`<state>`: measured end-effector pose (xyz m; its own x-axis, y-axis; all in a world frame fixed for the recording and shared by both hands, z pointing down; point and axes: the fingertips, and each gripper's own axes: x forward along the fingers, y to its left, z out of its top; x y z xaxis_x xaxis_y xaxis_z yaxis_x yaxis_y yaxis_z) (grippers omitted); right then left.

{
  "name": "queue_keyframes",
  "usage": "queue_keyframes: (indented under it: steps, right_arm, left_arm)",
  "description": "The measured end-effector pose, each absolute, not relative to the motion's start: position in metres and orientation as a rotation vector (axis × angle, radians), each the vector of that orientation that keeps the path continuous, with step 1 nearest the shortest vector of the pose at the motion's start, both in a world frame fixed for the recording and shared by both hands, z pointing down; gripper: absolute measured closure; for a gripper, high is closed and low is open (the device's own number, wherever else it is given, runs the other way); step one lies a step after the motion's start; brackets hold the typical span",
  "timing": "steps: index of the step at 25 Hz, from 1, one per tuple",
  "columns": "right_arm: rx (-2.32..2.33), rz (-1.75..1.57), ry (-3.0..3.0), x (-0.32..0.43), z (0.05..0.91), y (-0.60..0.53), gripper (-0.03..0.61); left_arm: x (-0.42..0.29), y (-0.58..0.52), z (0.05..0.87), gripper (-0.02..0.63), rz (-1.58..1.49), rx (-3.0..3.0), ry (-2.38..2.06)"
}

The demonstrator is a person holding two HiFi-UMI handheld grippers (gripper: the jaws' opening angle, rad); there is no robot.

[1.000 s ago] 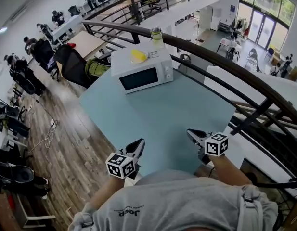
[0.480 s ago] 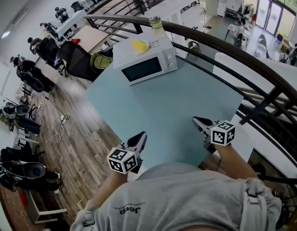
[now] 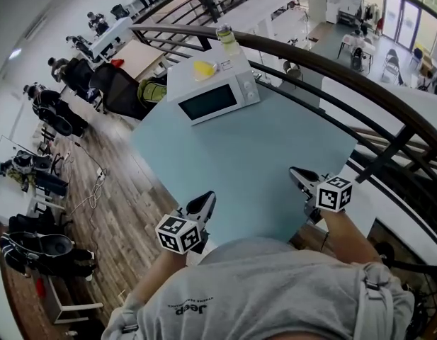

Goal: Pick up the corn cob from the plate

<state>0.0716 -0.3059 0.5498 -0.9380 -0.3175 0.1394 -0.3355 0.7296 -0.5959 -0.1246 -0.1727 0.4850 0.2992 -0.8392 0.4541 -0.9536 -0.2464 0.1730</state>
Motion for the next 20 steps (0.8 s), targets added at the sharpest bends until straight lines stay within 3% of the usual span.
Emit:
queue_keyframes:
  steps: [12,20]
  right_arm:
    - [0.387,0.928,-2.974,0.073,0.527,-0.309,0.563]
    - [0.304,0.737,-2.986,-0.009,0.502,-0.320,0.563]
  left_arm:
    - [-0.111,-0.158,0.458,0.595,0.362,2.107,-1.731]
    - [-0.190,-0.149,0.461,0.595,0.245,2.054,-1.827]
